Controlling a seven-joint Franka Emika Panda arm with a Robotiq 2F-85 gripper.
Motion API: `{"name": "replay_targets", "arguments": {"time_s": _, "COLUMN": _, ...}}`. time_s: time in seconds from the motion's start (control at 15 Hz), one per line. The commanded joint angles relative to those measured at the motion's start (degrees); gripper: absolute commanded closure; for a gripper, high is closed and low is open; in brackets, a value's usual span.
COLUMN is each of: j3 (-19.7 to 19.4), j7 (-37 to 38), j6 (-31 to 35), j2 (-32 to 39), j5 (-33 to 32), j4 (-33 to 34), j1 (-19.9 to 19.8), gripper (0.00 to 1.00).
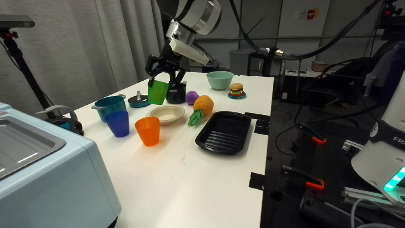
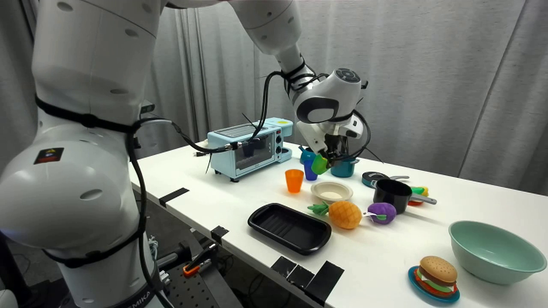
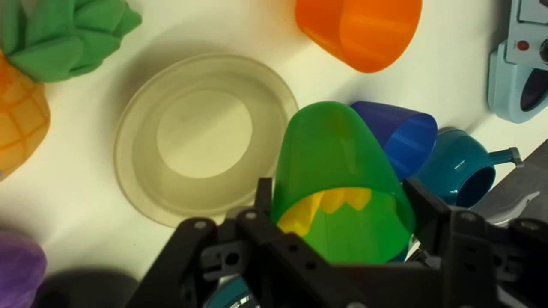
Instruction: Pour the contents in the cup into the bowl
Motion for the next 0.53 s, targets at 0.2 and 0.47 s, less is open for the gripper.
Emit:
{"name": "replay_targets", "arguments": {"time_s": 0.2, "j3": -3.08, "j7": 5.32, "j6": -8.97, "j2": 1.29, "j5": 3.15, "j4": 4.31, "j1": 0.64, "gripper": 0.50}}
{"name": "replay_targets", "arguments": {"time_s": 0.47, "j3": -5.56, "j7": 9.02, "j6": -14.73, "j2": 2.86, "j5": 5.05, "j4": 6.91, "j1": 0.28, "gripper": 0.50}}
